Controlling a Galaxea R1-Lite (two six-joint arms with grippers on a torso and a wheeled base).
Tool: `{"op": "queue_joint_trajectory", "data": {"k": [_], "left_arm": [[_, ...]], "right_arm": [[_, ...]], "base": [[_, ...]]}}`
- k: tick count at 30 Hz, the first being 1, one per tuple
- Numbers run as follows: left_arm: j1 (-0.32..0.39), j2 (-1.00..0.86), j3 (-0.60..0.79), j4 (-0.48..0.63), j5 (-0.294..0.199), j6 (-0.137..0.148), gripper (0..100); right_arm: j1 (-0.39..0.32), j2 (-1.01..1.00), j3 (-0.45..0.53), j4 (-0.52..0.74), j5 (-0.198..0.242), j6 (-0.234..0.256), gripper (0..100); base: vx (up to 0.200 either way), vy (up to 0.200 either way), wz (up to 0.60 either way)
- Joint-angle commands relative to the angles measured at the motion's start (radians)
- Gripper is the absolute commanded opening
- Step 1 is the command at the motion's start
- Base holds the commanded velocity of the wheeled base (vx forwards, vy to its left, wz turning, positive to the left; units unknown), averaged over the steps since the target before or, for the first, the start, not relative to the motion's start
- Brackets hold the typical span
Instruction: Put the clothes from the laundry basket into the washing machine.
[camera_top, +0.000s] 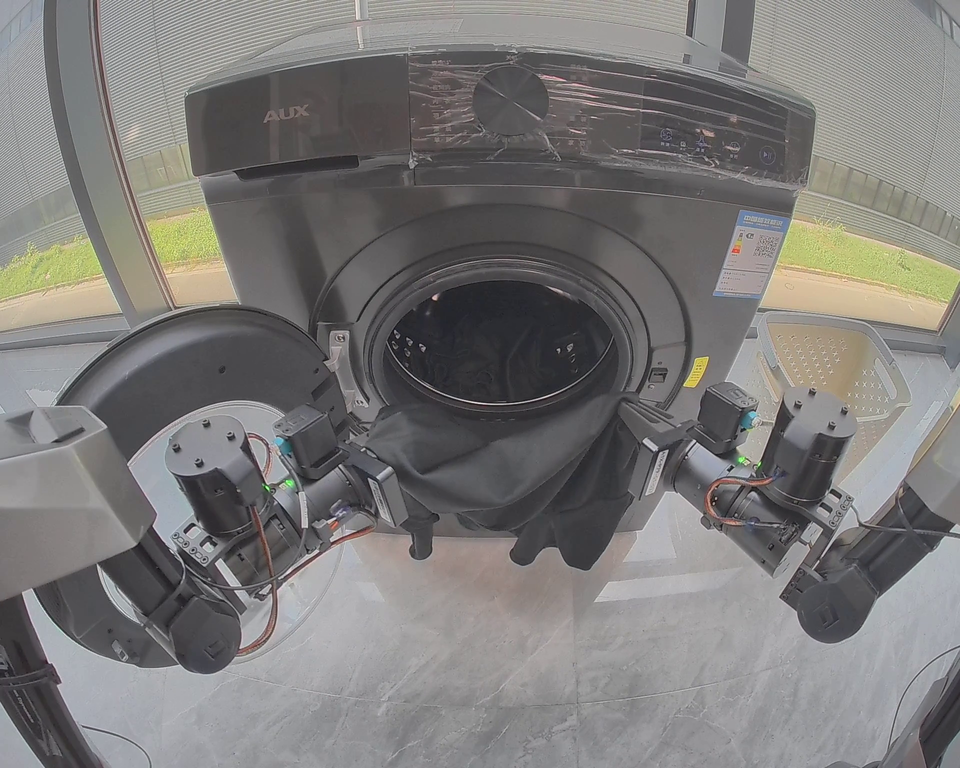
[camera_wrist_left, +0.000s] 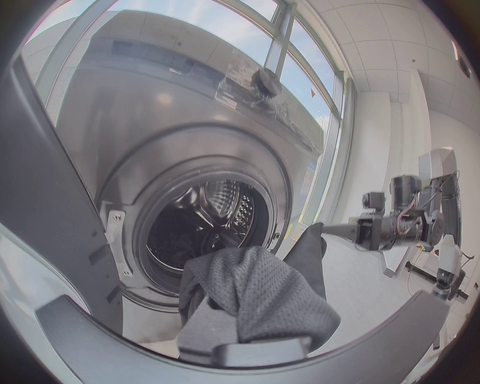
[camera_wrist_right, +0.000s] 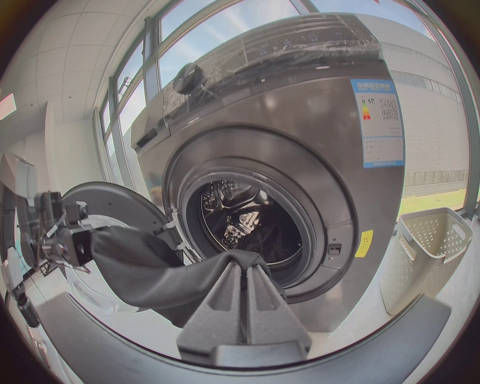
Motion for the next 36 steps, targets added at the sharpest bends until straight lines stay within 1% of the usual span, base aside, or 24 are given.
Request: {"op": "queue_joint_trajectory", "data": {"k": [1,7,9,10,12,16,26,27,30,34,36], "left_arm": [[0.001,-0.074,0.012,-0.002,0.005,-0.002,0],[0.005,-0.08,-0.005,-0.003,0.007,-0.003,0],[0.005,-0.08,-0.005,-0.003,0.007,-0.003,0],[0.014,-0.106,-0.015,-0.002,0.007,-0.006,0],[0.016,-0.111,-0.017,-0.002,0.007,-0.006,0],[0.025,-0.134,-0.019,-0.002,0.005,-0.009,0],[0.024,-0.139,-0.017,-0.002,0.007,0.003,0],[0.025,-0.14,-0.017,-0.002,0.007,0.003,0],[0.024,-0.14,-0.019,-0.002,0.008,0.003,0],[0.019,-0.145,-0.019,-0.002,0.01,0.004,0],[0.016,-0.146,-0.019,-0.002,0.01,0.006,0]], "right_arm": [[-0.012,0.033,0.013,0.0,-0.001,-0.001,0],[-0.014,0.058,0.059,-0.007,-0.01,-0.001,0],[-0.014,0.058,0.059,-0.007,-0.01,-0.001,0],[-0.019,0.058,0.087,-0.027,-0.006,-0.007,0],[-0.028,0.059,0.093,-0.029,-0.006,-0.016,0],[-0.035,0.067,0.107,-0.03,-0.004,-0.018,0],[-0.04,0.065,0.113,-0.033,-0.001,-0.016,0],[-0.04,0.064,0.113,-0.036,-0.001,-0.016,100],[-0.039,0.065,0.113,-0.053,0.0,-0.015,100],[-0.043,0.073,0.11,-0.044,-0.003,-0.016,100],[-0.06,0.102,0.102,-0.052,-0.003,-0.016,100]], "base": [[0.0,0.0,0.0],[0.0,0.0,0.0],[0.0,0.0,0.0],[0.0,0.0,0.0],[0.0,0.0,0.0],[0.0,0.0,0.0],[0.0,0.0,0.0],[0.0,0.0,0.0],[0.0,0.0,0.0],[0.0,0.0,0.0],[0.0,0.0,0.0]]}}
